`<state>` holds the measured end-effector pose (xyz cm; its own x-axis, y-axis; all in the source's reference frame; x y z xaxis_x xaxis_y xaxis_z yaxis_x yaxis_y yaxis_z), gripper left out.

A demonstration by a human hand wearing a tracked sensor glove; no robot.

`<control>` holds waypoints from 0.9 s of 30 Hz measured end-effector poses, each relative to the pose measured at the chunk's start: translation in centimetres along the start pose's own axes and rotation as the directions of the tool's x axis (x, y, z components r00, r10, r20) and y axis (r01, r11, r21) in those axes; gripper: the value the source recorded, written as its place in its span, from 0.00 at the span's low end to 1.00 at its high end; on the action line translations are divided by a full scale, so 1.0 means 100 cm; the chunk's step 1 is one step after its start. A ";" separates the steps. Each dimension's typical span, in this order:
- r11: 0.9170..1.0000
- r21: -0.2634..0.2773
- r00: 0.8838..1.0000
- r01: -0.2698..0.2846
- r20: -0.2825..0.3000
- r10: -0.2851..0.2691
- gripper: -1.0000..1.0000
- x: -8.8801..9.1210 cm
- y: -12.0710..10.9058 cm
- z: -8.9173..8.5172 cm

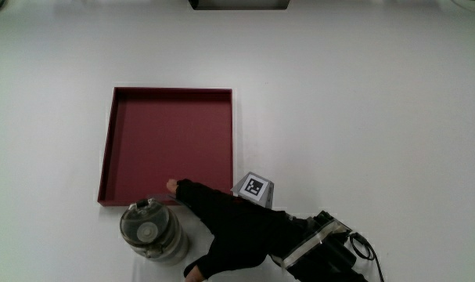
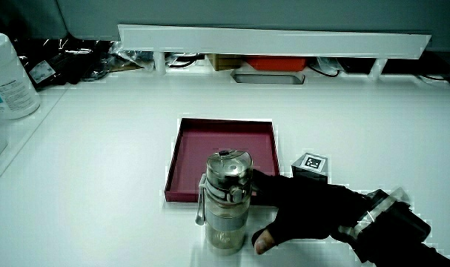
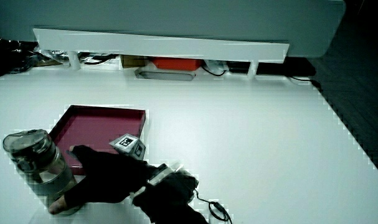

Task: Pick bottle

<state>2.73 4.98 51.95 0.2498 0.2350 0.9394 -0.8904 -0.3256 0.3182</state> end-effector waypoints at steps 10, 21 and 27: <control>1.000 0.004 0.999 -0.031 -0.029 0.031 0.50 0.005 0.015 -0.010; 0.998 0.035 0.998 -0.051 -0.027 0.051 0.55 0.005 0.018 -0.013; 0.995 0.059 0.996 -0.080 -0.035 0.082 0.69 0.003 0.020 -0.013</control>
<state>0.49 5.61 52.72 0.1627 0.2392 0.9573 -0.8835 -0.3965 0.2492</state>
